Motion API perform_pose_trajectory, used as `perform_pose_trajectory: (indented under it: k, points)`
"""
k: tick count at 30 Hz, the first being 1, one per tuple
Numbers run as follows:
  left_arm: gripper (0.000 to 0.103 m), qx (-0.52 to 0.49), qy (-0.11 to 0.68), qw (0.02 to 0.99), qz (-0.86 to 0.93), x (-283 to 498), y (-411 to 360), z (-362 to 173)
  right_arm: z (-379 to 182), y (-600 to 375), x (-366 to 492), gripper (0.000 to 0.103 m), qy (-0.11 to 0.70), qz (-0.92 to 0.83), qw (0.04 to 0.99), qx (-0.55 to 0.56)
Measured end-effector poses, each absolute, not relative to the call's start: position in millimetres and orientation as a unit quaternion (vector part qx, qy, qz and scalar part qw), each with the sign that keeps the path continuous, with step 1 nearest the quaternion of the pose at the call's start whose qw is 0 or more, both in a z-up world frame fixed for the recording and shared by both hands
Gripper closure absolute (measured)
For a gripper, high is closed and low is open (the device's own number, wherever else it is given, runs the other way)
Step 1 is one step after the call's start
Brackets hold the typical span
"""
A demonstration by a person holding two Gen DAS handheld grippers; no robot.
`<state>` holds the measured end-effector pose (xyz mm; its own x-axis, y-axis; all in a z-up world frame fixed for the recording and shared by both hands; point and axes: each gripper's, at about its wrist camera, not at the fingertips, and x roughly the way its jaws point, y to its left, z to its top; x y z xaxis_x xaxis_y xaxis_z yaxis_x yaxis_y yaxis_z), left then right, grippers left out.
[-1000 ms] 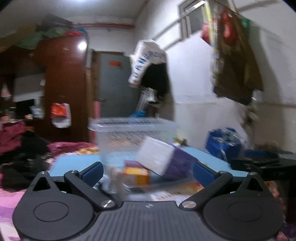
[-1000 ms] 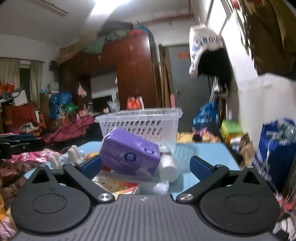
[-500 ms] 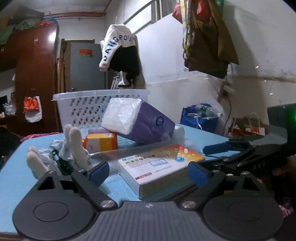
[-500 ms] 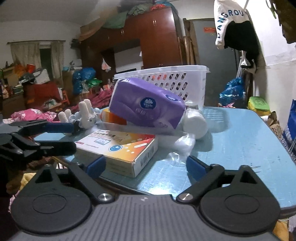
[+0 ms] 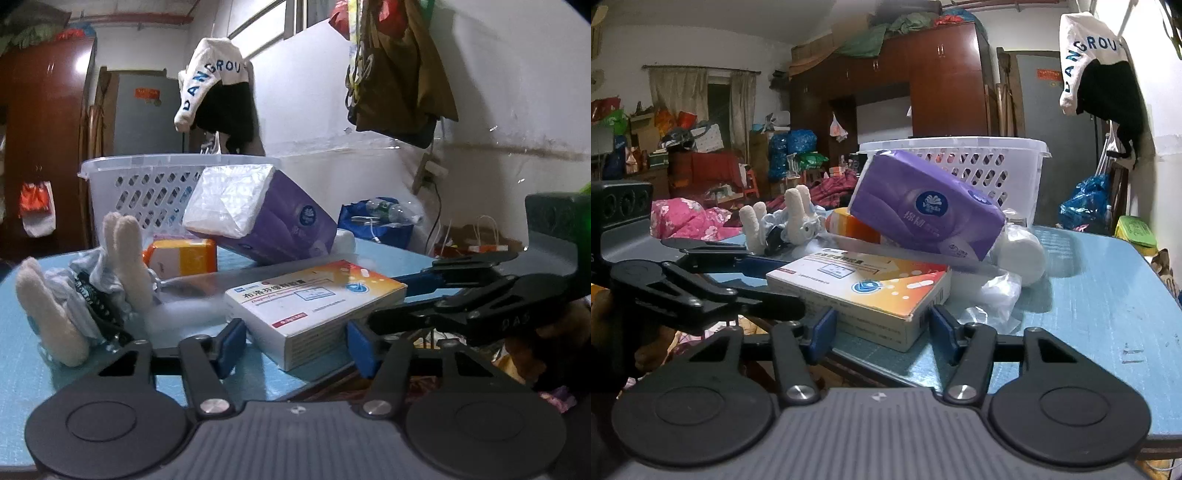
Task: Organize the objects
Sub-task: 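Reach the left gripper to the white medicine box and close on it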
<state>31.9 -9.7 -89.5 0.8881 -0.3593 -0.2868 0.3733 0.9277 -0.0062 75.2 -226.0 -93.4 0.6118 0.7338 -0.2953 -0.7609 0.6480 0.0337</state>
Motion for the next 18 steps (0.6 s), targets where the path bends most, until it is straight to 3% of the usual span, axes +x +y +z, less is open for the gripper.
perform_pose_trajectory:
  k: [18]
  points:
    - [0.044,0.036,0.088,0.978,-0.185,12,-11,-78,-82,-229,61,0.052,0.098,0.418,0.901,-0.065]
